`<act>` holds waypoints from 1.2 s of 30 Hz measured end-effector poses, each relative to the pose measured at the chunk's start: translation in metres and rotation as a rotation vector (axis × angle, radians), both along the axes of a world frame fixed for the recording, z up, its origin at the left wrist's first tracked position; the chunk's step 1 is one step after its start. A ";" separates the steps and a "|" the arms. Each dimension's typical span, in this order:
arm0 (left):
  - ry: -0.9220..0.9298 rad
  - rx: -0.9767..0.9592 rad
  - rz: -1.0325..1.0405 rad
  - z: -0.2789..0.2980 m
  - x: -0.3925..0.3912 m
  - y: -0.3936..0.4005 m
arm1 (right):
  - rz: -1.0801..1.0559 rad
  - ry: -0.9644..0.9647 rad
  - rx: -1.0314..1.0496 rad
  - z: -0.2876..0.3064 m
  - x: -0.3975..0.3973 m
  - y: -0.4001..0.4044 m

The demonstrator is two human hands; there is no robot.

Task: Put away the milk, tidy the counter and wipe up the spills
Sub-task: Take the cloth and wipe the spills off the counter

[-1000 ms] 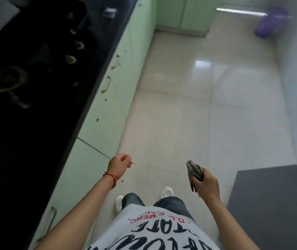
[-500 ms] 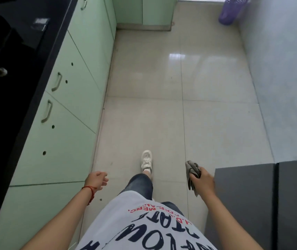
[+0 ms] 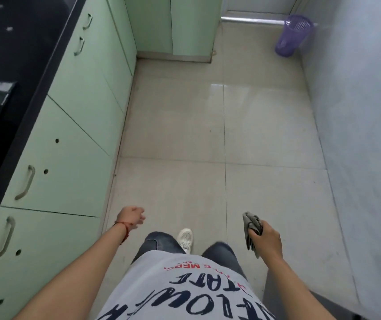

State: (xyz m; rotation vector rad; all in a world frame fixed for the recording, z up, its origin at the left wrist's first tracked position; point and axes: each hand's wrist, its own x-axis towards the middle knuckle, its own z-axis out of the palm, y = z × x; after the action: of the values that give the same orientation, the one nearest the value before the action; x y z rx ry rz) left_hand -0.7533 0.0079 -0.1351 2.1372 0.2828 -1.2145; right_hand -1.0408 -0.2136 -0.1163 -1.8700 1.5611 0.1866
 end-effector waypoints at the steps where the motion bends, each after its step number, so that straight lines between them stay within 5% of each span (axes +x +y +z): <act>1: 0.000 -0.030 -0.010 0.006 0.011 -0.026 | -0.007 0.004 0.005 -0.001 0.008 -0.013; 11: 0.046 -0.216 0.162 0.028 0.111 -0.220 | 0.032 -0.010 0.087 -0.018 0.103 -0.169; 26: 0.093 -0.015 0.506 0.002 0.212 -0.277 | 0.408 -0.128 0.005 0.015 0.377 -0.376; 36: 0.113 -0.085 0.690 -0.004 0.367 -0.360 | 0.471 -0.090 0.022 0.008 0.549 -0.464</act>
State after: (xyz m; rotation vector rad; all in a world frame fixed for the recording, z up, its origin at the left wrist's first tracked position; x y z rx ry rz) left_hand -0.3859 -0.3525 -0.1395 1.6750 0.9131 -0.9086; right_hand -0.4919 -0.6780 -0.1082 -2.1707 1.0338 0.3216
